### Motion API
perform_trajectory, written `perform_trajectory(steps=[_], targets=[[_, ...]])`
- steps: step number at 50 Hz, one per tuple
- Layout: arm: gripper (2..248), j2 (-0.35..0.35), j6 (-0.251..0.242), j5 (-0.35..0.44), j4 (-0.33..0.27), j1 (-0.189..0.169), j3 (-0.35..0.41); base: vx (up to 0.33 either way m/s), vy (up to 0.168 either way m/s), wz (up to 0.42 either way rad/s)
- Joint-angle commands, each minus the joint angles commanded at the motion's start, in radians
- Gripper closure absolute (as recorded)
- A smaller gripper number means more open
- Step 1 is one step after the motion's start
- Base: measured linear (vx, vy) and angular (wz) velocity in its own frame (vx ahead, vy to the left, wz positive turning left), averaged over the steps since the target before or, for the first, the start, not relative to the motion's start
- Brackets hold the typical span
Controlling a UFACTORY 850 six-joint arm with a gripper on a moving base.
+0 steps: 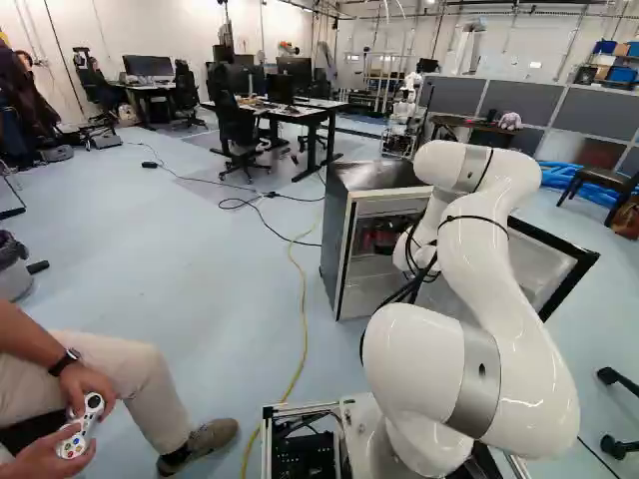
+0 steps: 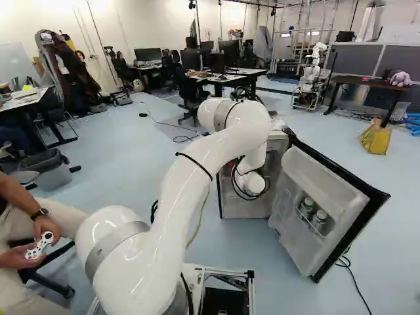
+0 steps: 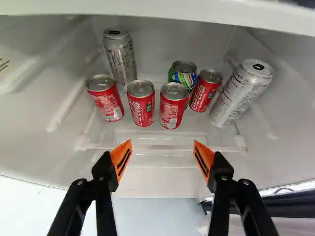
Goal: Grab a drink from the fridge
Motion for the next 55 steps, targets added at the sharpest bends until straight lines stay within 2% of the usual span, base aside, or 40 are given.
perform_trajectory(steps=[55], targets=[[67,-0.041,0.0,0.0,0.024,0.018,-0.077,0.0,0.0,0.0]])
